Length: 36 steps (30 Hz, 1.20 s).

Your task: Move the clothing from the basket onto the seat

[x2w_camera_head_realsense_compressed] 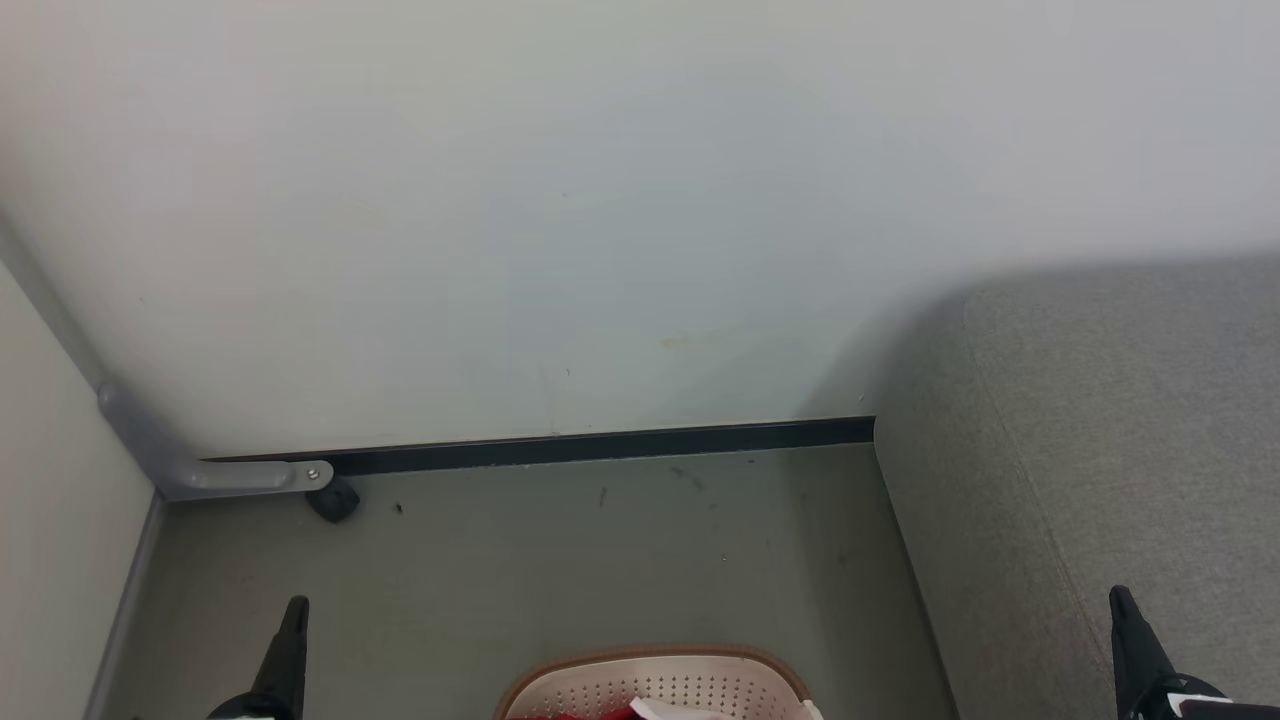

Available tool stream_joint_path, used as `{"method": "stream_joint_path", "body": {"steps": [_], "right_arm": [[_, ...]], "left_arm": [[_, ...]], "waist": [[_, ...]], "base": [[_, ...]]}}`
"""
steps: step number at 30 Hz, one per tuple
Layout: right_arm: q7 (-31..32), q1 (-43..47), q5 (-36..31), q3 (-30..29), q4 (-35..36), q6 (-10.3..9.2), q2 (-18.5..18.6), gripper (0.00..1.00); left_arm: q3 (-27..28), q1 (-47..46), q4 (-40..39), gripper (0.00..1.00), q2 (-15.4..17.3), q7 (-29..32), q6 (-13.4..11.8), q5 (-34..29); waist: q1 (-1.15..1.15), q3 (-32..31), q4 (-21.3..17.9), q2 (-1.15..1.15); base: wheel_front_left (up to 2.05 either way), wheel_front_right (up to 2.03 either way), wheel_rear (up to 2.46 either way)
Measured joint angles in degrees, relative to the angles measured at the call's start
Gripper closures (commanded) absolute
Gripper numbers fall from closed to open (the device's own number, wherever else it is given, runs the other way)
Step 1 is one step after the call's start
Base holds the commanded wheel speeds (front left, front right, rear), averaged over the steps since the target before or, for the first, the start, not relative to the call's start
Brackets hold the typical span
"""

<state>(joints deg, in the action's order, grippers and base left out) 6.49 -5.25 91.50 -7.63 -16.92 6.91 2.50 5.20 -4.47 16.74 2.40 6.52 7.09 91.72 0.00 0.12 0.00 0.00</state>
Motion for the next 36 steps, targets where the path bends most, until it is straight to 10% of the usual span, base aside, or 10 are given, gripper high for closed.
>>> {"method": "stream_joint_path", "body": {"steps": [36], "right_arm": [[0.00,0.00,0.00,0.00,0.00,0.00,-0.01,1.00]], "left_arm": [[0.00,0.00,0.00,1.00,0.00,0.00,0.00,0.00]], "waist": [[0.00,0.00,0.00,0.00]], "base": [[0.00,0.00,0.00]]}}
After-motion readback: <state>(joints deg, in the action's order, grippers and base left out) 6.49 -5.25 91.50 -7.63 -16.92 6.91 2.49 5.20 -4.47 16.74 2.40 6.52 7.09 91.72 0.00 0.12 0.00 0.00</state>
